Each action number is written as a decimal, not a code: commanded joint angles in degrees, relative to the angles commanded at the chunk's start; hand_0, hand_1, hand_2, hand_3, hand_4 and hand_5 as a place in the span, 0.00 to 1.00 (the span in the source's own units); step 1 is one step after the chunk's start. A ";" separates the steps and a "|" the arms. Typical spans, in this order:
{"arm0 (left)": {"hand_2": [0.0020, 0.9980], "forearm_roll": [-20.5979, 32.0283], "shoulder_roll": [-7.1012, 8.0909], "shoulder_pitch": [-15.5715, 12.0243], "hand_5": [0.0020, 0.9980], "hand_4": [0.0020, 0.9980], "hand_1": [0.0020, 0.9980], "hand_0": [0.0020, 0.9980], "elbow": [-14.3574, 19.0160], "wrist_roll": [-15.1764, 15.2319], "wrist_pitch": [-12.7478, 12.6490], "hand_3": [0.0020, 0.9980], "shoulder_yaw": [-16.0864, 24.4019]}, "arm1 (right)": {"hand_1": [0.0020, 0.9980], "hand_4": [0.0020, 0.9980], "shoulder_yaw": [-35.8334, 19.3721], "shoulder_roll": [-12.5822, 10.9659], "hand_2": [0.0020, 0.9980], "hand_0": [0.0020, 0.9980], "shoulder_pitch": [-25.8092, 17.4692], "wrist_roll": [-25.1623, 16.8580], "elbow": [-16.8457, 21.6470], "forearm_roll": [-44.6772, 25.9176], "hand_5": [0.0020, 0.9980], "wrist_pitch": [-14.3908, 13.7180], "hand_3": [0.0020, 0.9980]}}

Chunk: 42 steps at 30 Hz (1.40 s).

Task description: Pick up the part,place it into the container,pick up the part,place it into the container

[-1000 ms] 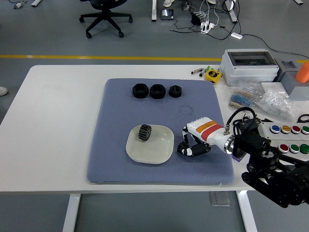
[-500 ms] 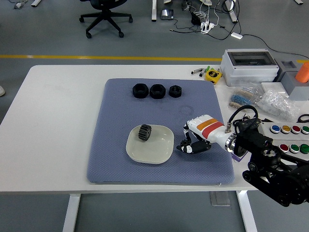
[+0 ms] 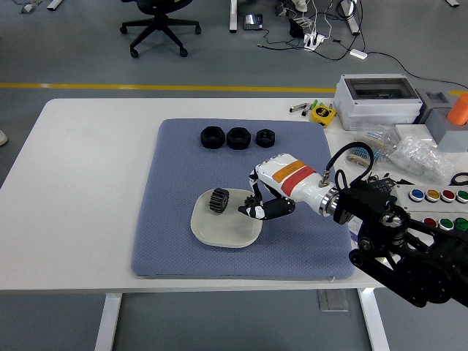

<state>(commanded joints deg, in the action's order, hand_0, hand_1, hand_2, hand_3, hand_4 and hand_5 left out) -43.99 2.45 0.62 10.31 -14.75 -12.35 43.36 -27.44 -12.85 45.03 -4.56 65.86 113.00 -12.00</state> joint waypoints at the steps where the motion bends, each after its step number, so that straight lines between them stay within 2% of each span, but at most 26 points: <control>1: 0.68 -0.21 0.01 -0.03 0.75 0.78 0.62 0.62 0.00 -0.05 0.00 0.75 0.09 | 0.00 0.79 0.26 0.60 0.06 0.00 0.30 -0.31 0.05 -0.40 0.51 -0.37 0.24; 2: 0.68 -0.31 0.02 -0.04 0.75 0.78 0.62 0.62 0.00 -0.07 0.00 0.75 0.13 | 0.00 0.79 0.43 0.93 0.06 0.00 0.47 -0.56 0.01 -0.76 0.51 -0.58 0.24; 3: 0.68 -0.38 0.03 -0.06 0.75 0.78 0.62 0.62 0.00 -0.10 0.01 0.75 0.14 | 0.02 0.87 0.85 1.57 0.16 0.00 0.73 -1.22 -0.30 -1.85 0.38 -1.18 0.41; 8: 0.68 -0.54 0.06 -0.08 0.75 0.78 0.62 0.62 0.00 -0.17 0.03 0.75 0.06 | 0.02 0.87 2.24 3.20 0.16 0.00 1.13 -2.26 -1.39 -1.54 0.38 -3.46 0.41; 9: 0.68 -0.56 0.07 -0.06 0.75 0.77 0.62 0.62 0.00 -0.18 0.02 0.75 0.02 | 0.11 1.00 2.54 3.35 0.32 0.06 1.16 -2.28 -1.53 -0.85 0.40 -3.15 0.61; 14: 0.68 -0.37 0.09 0.04 0.75 0.77 0.62 0.62 0.00 -0.15 0.02 0.75 -0.19 | 0.11 1.00 3.09 3.29 0.32 0.06 1.14 -2.54 -2.14 1.20 0.40 -0.30 0.61; 15: 0.68 -0.33 0.09 0.04 0.75 0.77 0.62 0.62 0.00 -0.14 0.02 0.75 -0.22 | 0.17 1.00 3.10 3.24 0.45 0.10 1.10 -2.57 -2.21 1.32 0.40 -0.08 0.82; 33: 0.68 0.30 0.02 0.25 0.74 0.77 0.62 0.62 0.00 -0.02 -0.03 0.75 -0.65 | 0.19 1.00 -0.37 1.87 0.49 0.11 -0.51 -1.11 -2.76 -0.42 0.39 -1.54 0.79; 38: 0.68 0.49 -0.09 0.38 0.74 0.77 0.62 0.62 0.00 0.04 -0.17 0.75 -0.67 | 0.19 1.00 -3.24 0.50 0.49 0.11 -2.08 -0.67 -2.03 -2.11 0.39 -3.11 0.79; 39: 0.68 0.63 -0.13 0.40 0.74 0.77 0.62 0.62 0.00 0.10 -0.23 0.75 -0.68 | 0.22 1.00 -4.14 0.18 0.51 0.13 -2.49 -0.50 -1.94 -3.24 0.40 -3.74 0.78; 42: 0.68 0.37 -0.27 0.41 0.74 0.77 0.62 0.62 0.00 0.11 -0.41 0.75 -0.37 | 0.22 1.00 -6.68 -0.50 0.51 0.13 -3.33 0.27 -1.28 -7.67 0.40 -5.06 0.78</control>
<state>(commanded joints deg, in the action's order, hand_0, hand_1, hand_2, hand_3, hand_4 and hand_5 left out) -43.62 2.18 1.03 10.31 -14.64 -12.76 42.99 -34.12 -13.35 41.71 -4.29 64.58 105.33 -17.05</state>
